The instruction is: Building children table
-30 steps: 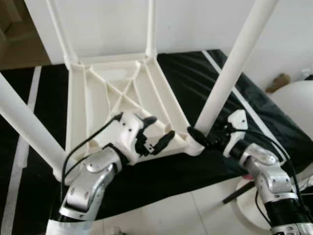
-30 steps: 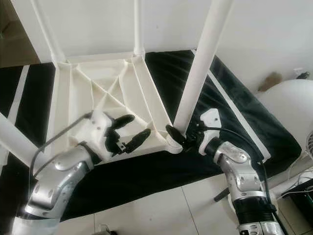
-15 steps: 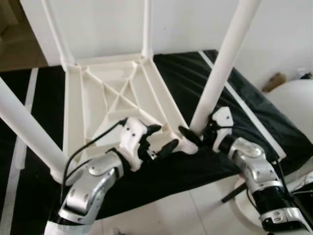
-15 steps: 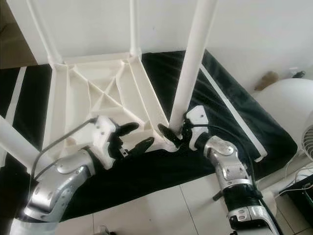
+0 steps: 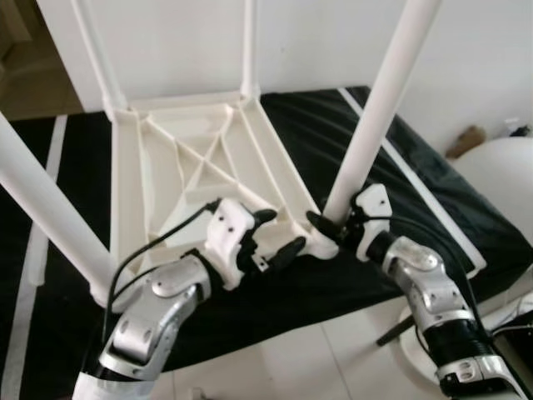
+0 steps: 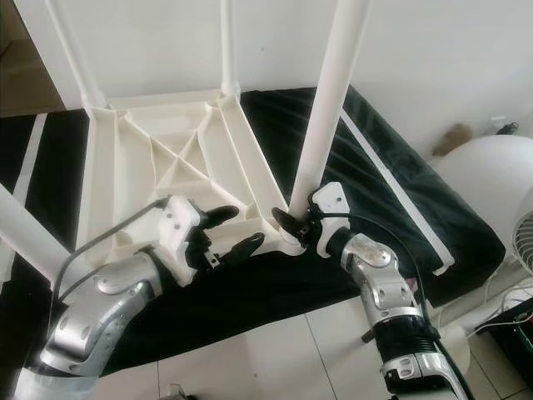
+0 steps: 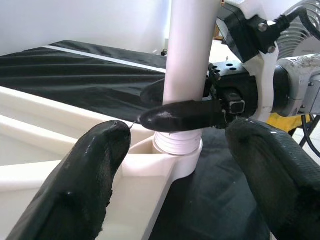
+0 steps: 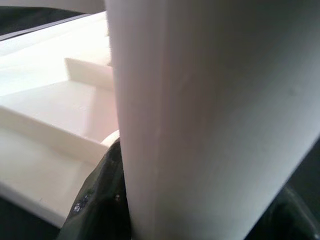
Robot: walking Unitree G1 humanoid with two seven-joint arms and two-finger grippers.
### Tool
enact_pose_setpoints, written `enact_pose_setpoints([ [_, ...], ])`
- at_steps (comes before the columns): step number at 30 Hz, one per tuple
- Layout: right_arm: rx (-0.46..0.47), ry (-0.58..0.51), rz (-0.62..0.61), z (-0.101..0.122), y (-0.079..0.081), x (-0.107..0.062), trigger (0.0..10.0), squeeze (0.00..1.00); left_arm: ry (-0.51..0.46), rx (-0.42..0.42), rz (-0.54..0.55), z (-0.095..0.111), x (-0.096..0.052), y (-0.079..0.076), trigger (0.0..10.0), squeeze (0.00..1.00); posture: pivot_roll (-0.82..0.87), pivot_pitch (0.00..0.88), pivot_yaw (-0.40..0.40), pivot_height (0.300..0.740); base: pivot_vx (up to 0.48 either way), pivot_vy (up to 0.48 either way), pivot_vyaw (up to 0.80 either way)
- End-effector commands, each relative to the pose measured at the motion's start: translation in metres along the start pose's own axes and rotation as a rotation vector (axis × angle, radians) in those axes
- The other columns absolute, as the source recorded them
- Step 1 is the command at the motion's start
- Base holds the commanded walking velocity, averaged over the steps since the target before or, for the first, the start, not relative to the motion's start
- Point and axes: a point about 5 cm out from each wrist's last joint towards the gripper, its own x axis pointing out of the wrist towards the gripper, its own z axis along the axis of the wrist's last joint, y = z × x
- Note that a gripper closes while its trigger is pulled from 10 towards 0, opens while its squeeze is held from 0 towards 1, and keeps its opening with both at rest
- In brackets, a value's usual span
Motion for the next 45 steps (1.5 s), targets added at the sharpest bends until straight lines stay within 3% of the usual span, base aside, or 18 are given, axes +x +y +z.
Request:
enact_pose_setpoints([
  [1,0.008,0.074,-0.092,-0.012,0.001,-0.005,10.0,0.0,0.014,0.006,-0.048,-0.003,0.001,-0.003,10.0,0.0,0.01,0.064,-0.048,0.74,0.0,0.0,0.0],
  [6,0.046,0.093,-0.214,-0.013,0.003,-0.006,10.0,0.0,0.024,0.025,-0.032,-0.005,0.001,-0.002,10.0,0.0,0.0,0.067,-0.044,0.74,0.0,0.0,0.0],
  [8,0.111,0.086,-0.397,-0.012,0.003,-0.007,10.0,0.0,0.027,0.029,-0.025,-0.005,0.001,-0.001,10.0,0.0,0.0,0.07,-0.041,0.74,0.0,0.0,0.0],
  [11,0.136,0.085,-0.456,-0.012,0.004,-0.007,10.0,0.0,0.028,0.029,-0.023,-0.005,0.0,-0.001,10.0,0.0,0.0,0.07,-0.041,0.74,0.0,0.0,0.0],
  [12,0.196,0.069,-0.607,-0.014,0.011,-0.006,10.0,0.0,0.03,0.027,-0.015,-0.006,0.0,0.001,10.0,0.0,-0.01,0.077,-0.036,0.74,0.0,0.0,0.0],
  [13,0.196,0.069,-0.607,-0.014,0.011,-0.006,10.0,0.0,0.03,0.027,-0.015,-0.006,0.0,0.001,10.0,0.0,-0.01,0.077,-0.036,0.74,0.0,0.0,0.0],
  [16,0.294,0.057,-0.81,-0.016,0.021,-0.004,10.0,0.0,0.025,0.012,0.03,-0.006,-0.001,0.006,10.0,0.0,-0.01,0.079,-0.036,0.74,0.0,0.0,0.0],
  [19,0.324,0.052,-0.788,-0.013,0.032,0.004,10.0,0.0,0.018,0.005,0.053,-0.005,-0.001,0.008,10.0,0.0,-0.01,0.076,-0.031,0.74,0.0,0.0,0.0],
  [26,0.301,0.048,-0.792,-0.007,0.03,0.002,10.0,0.0,0.019,0.014,0.043,-0.006,0.002,0.006,10.0,0.0,-0.01,0.071,-0.04,0.74,0.0,0.0,0.0],
  [28,0.304,0.048,-0.795,-0.006,0.031,0.002,10.0,0.79,0.019,0.031,0.05,-0.006,0.0,0.007,10.0,0.0,-0.01,0.071,-0.043,0.74,0.0,0.0,0.0],
  [29,0.302,0.048,-0.801,-0.006,0.031,0.002,10.0,1.0,0.019,0.041,0.049,-0.006,0.0,0.007,10.0,0.0,-0.01,0.072,-0.047,0.74,0.0,0.0,0.0],
  [37,0.226,0.023,-0.72,-0.003,0.03,0.002,10.0,1.0,0.019,0.082,0.068,-0.005,-0.003,0.007,10.0,0.0,0.0,0.065,-0.065,0.74,0.0,0.0,0.0],
  [45,0.222,0.021,-0.632,-0.003,0.024,-0.005,10.0,1.0,0.0,0.107,0.117,-0.003,0.001,0.009,10.0,0.0,-0.01,0.055,-0.071,0.74,0.0,0.0,0.0],
])
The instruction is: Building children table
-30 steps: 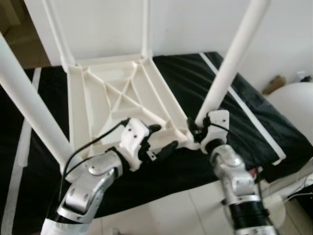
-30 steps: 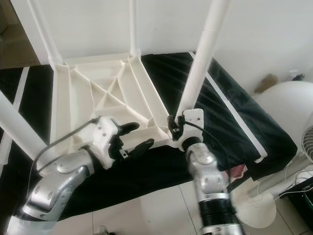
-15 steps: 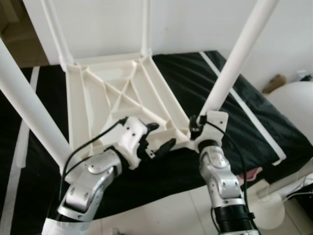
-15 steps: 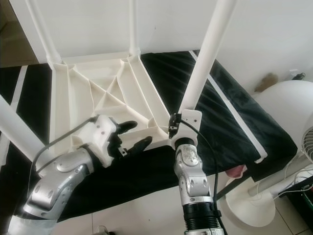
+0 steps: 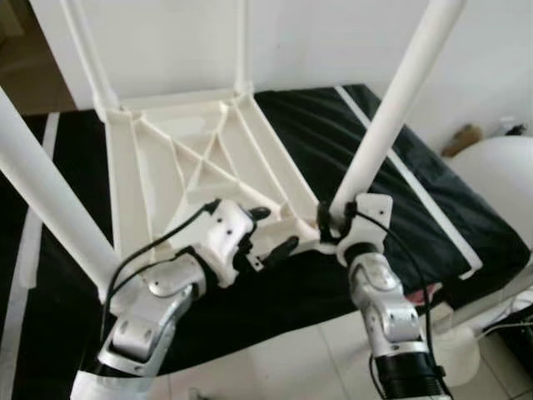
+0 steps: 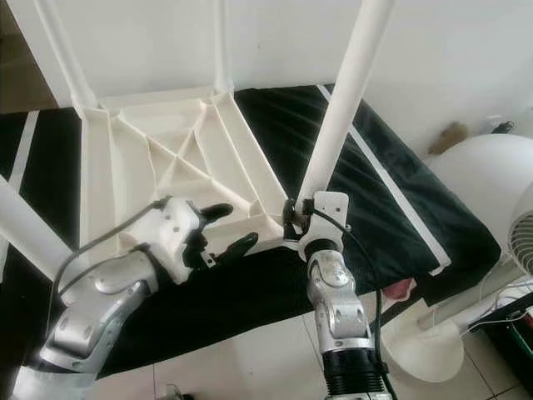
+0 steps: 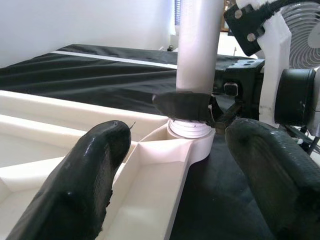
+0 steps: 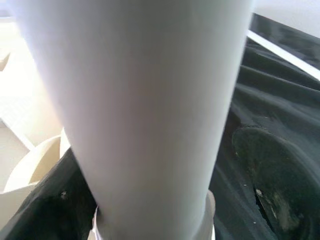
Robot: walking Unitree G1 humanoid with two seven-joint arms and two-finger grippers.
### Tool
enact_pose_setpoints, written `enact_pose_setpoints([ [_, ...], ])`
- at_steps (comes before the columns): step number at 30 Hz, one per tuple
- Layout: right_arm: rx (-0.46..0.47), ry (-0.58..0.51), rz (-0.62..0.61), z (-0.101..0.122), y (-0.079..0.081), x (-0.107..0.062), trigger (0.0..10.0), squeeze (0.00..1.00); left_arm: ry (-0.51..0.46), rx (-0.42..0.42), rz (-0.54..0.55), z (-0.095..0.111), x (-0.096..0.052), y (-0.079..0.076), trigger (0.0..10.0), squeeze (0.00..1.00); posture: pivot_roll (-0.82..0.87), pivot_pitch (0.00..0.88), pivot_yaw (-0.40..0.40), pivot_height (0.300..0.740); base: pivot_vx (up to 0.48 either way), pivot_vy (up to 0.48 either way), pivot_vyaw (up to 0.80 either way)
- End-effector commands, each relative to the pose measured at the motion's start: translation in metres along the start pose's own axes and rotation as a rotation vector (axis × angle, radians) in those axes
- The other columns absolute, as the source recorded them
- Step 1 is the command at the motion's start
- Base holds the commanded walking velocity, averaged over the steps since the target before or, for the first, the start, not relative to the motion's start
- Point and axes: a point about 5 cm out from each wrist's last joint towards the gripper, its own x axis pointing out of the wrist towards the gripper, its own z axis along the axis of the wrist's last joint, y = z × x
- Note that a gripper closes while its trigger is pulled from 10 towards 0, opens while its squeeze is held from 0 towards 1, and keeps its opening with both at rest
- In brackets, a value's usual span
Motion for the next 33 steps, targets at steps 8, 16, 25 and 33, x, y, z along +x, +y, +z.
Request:
enact_pose_setpoints([
  [8,-0.096,-0.007,0.205,0.003,-0.024,0.0,10.0,0.0,0.021,0.057,0.033,-0.006,0.008,-0.002,10.0,0.0,-0.02,0.04,-0.084,0.74,0.0,0.0,0.0],
  [16,-0.187,-0.045,0.441,0.014,-0.013,0.008,10.0,0.0,-0.038,-0.043,-0.042,-0.001,0.012,-0.008,10.0,0.0,-0.03,0.014,-0.076,0.74,0.0,0.0,0.0],
  [25,-0.27,-0.027,0.605,0.016,-0.013,0.016,10.0,0.0,-0.01,-0.025,-0.089,-0.003,0.01,-0.013,10.0,0.0,-0.01,0.028,-0.05,0.74,0.0,0.0,0.0],
  [33,-0.286,0.034,0.643,-0.002,-0.021,0.012,0.0,0.0,-0.004,-0.018,-0.097,-0.002,0.007,-0.016,10.0,0.0,0.02,0.028,-0.046,0.74,0.0,0.0,0.0],
])
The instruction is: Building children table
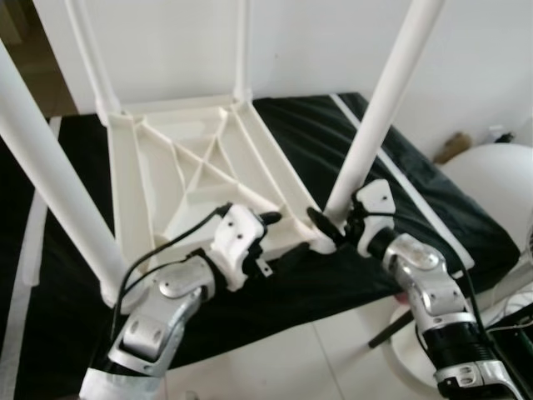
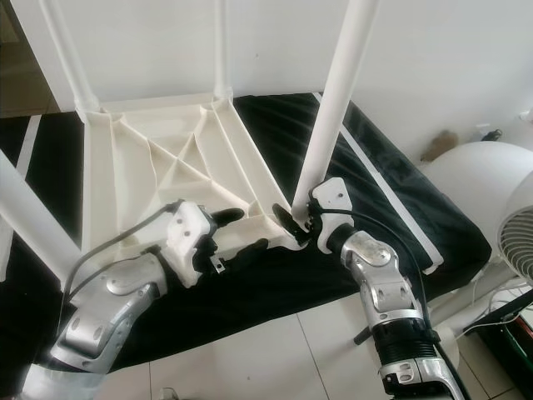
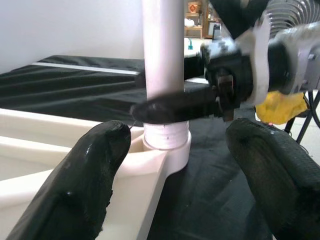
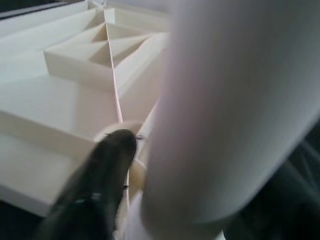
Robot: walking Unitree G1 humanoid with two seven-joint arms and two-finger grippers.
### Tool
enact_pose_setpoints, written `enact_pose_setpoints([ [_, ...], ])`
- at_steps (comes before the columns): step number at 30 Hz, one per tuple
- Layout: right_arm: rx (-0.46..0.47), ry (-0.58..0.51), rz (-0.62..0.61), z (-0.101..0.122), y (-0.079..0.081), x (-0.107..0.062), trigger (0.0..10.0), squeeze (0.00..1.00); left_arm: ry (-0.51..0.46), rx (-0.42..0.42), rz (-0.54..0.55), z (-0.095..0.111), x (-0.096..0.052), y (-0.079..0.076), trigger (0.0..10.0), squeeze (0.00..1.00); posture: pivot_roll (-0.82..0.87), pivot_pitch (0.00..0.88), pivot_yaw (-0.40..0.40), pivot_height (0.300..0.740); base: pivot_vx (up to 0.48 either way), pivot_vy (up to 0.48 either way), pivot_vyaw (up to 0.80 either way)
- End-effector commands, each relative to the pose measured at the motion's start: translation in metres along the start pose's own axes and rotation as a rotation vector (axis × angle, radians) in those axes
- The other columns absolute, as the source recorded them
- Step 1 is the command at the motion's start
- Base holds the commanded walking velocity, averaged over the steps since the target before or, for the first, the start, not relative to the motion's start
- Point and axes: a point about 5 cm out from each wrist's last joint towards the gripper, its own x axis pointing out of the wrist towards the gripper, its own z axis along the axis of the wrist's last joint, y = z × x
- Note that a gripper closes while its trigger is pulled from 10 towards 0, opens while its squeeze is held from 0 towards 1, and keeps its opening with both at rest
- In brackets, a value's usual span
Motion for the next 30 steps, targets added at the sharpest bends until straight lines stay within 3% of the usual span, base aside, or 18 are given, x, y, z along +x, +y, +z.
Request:
enact_pose_setpoints([
  [1,0.002,0.051,0.041,-0.014,0.006,-0.003,0.0,0.0,0.017,0.0,-0.033,-0.002,-0.001,-0.006,10.0,0.0,0.02,0.028,-0.046,0.74,0.0,0.0,0.0],
  [8,0.074,0.052,-0.033,-0.023,0.002,-0.009,0.0,0.0,0.02,-0.001,-0.038,-0.001,-0.004,-0.006,10.0,0.0,0.04,0.007,-0.048,0.74,0.0,0.0,0.0],
  [9,0.103,0.045,-0.063,-0.023,0.001,-0.01,10.0,0.0,0.02,0.0,-0.037,-0.001,-0.004,-0.006,10.0,0.0,0.04,0.0,-0.048,0.74,0.0,0.0,0.0],
  [21,0.171,0.039,-0.273,-0.026,0.009,-0.012,10.0,0.0,0.008,-0.005,-0.015,-0.002,0.004,-0.001,10.0,0.0,0.0,0.011,-0.037,0.74,0.0,0.0,0.0],
  [22,0.202,0.054,-0.381,-0.029,0.011,-0.016,10.0,0.0,0.008,-0.014,-0.018,-0.003,0.003,-0.002,10.0,0.0,-0.02,0.025,-0.034,0.74,0.0,0.0,0.0],
  [27,0.242,0.081,-0.491,-0.032,0.013,-0.019,10.0,0.0,0.01,-0.027,-0.018,-0.004,0.003,-0.003,10.0,0.0,-0.03,0.04,-0.03,0.74,0.0,0.0,0.0],
  [28,0.275,0.078,-0.57,-0.029,0.021,-0.018,10.0,0.0,0.002,-0.048,0.005,-0.004,0.004,-0.001,10.0,0.0,-0.04,0.041,-0.024,0.74,0.0,0.0,0.0],
  [30,0.289,0.075,-0.599,-0.028,0.023,-0.018,10.0,0.0,-0.001,-0.056,0.016,-0.005,0.005,0.0,10.0,0.0,-0.04,0.041,-0.022,0.74,0.0,0.0,0.0],
])
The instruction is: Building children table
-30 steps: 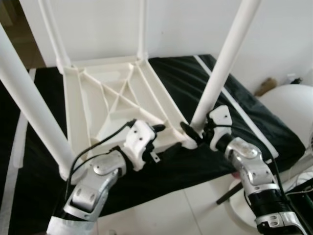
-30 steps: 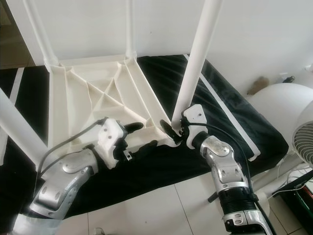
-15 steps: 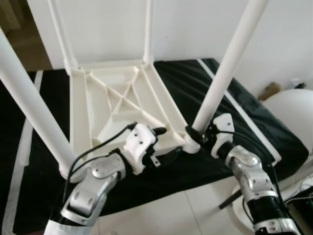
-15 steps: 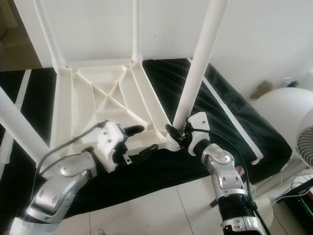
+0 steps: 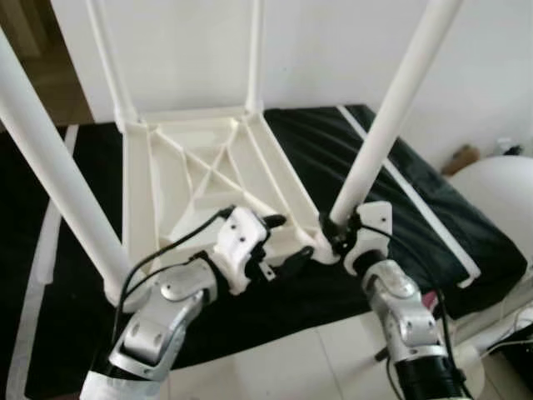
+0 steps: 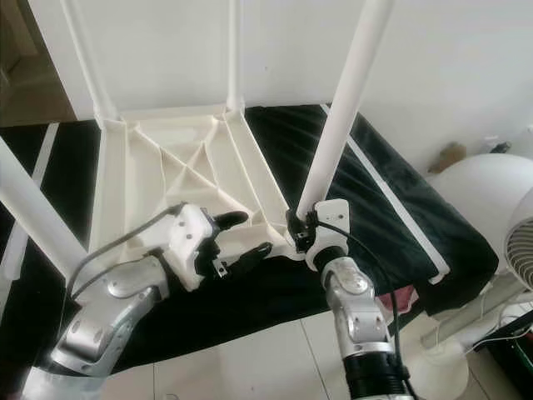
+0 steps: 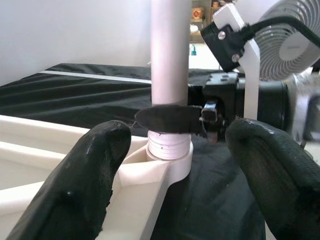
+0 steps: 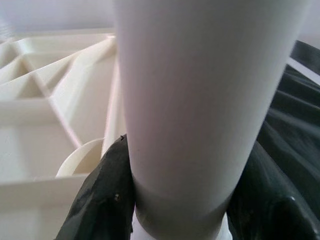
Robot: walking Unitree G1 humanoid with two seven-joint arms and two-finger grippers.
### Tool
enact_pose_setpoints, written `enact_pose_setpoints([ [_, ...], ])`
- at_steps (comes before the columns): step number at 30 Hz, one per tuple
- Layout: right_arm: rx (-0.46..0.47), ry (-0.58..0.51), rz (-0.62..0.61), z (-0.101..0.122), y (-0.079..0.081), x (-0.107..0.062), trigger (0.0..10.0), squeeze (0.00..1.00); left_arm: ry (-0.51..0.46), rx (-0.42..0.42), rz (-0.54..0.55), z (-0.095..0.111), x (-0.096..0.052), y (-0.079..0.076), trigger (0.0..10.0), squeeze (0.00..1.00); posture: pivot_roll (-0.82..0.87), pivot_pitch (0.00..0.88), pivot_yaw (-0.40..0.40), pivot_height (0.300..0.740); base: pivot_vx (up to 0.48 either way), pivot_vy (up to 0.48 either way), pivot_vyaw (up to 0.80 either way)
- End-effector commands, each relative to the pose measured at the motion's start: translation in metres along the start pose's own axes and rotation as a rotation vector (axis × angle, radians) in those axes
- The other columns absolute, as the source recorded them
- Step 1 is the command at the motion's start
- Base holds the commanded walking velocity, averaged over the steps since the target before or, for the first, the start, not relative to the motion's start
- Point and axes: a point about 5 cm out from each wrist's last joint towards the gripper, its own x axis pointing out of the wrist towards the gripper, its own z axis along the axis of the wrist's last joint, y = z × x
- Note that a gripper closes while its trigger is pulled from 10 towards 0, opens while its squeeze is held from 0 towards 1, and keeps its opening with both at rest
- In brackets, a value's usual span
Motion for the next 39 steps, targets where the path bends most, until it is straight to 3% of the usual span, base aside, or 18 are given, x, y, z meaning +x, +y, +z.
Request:
enact_pose_setpoints([
  [1,0.025,0.062,-0.14,-0.014,-0.01,-0.007,10.0,0.0,0.011,-0.02,0.034,-0.005,0.001,0.004,10.0,0.0,-0.04,0.046,-0.023,0.74,0.0,0.0,0.0],
  [3,0.022,0.061,-0.156,-0.014,-0.009,-0.007,10.0,0.0,0.01,-0.017,0.035,-0.005,0.002,0.005,10.0,0.0,-0.04,0.046,-0.023,0.74,0.0,0.0,0.0],
  [5,0.035,0.05,-0.276,-0.011,-0.004,-0.008,10.0,0.0,0.007,-0.016,0.029,-0.003,0.0,0.006,10.0,0.0,-0.04,0.06,-0.024,0.74,0.0,0.0,0.0],
  [7,0.045,0.044,-0.315,-0.008,-0.001,-0.009,10.0,0.0,0.003,-0.018,0.024,-0.002,-0.002,0.007,10.0,0.0,-0.04,0.06,-0.024,0.74,0.0,0.0,0.0],
  [12,0.084,0.039,-0.154,-0.006,0.021,-0.007,10.0,0.0,-0.003,-0.019,0.021,-0.001,-0.001,0.007,10.0,0.0,-0.05,0.054,-0.024,0.74,0.0,0.0,0.0],
  [17,0.081,0.038,-0.169,-0.004,0.02,-0.008,10.0,0.0,-0.01,-0.012,0.019,0.0,0.001,0.007,10.0,0.0,-0.05,0.053,-0.03,0.74,0.0,0.0,0.0],
  [18,0.061,0.035,-0.168,-0.003,0.017,-0.008,10.0,0.07,-0.011,-0.014,0.024,-0.001,0.001,0.007,10.0,0.0,-0.05,0.053,-0.031,0.74,0.0,0.0,0.0],
  [19,0.052,0.036,-0.171,-0.003,0.016,-0.007,10.0,0.4,-0.012,-0.015,0.027,-0.001,0.001,0.008,10.0,0.0,-0.05,0.053,-0.031,0.74,0.0,0.0,0.0],
  [20,0.052,0.036,-0.171,-0.003,0.016,-0.007,10.0,0.4,-0.012,-0.015,0.027,-0.001,0.001,0.008,10.0,0.0,-0.05,0.053,-0.031,0.74,0.0,0.0,0.0],
  [21,0.037,0.028,-0.159,0.0,0.013,-0.007,10.0,1.0,-0.013,-0.016,0.029,-0.001,0.001,0.008,10.0,0.0,-0.04,0.049,-0.035,0.74,0.0,0.0,0.0],
  [30,-0.065,0.025,-0.013,0.006,-0.01,-0.006,10.0,1.0,-0.007,0.005,0.056,-0.002,0.0,0.011,10.0,0.0,-0.03,0.048,-0.045,0.74,0.0,0.0,0.0],
  [31,-0.078,0.024,0.014,0.007,-0.013,-0.006,10.0,0.93,-0.006,0.006,0.056,-0.002,-0.001,0.01,10.0,0.0,-0.03,0.048,-0.047,0.74,0.0,0.0,0.0],
  [32,-0.078,0.024,0.014,0.007,-0.013,-0.006,10.0,0.93,-0.006,0.006,0.056,-0.002,-0.001,0.01,10.0,0.0,-0.03,0.048,-0.047,0.74,0.0,0.0,0.0],
  [33,-0.09,0.041,0.051,0.006,-0.016,-0.005,10.0,0.57,-0.005,0.007,0.054,-0.002,-0.002,0.009,10.0,0.0,-0.03,0.048,-0.047,0.74,0.0,0.0,0.0],
  [35,-0.098,0.053,0.077,0.005,-0.018,-0.005,10.0,0.57,-0.005,0.007,0.053,-0.003,-0.002,0.009,10.0,0.0,-0.02,0.05,-0.05,0.74,0.0,0.0,0.0],
  [36,-0.102,0.068,0.133,0.004,-0.02,-0.005,10.0,0.0,-0.001,0.014,0.047,-0.003,-0.002,0.007,10.0,0.0,-0.02,0.052,-0.053,0.74,0.0,0.0,0.0],
  [39,-0.143,0.055,0.241,0.005,-0.023,-0.004,10.0,0.0,0.006,0.028,0.042,-0.004,-0.001,0.005,10.0,0.0,-0.02,0.053,-0.053,0.74,0.0,0.0,0.0],
])
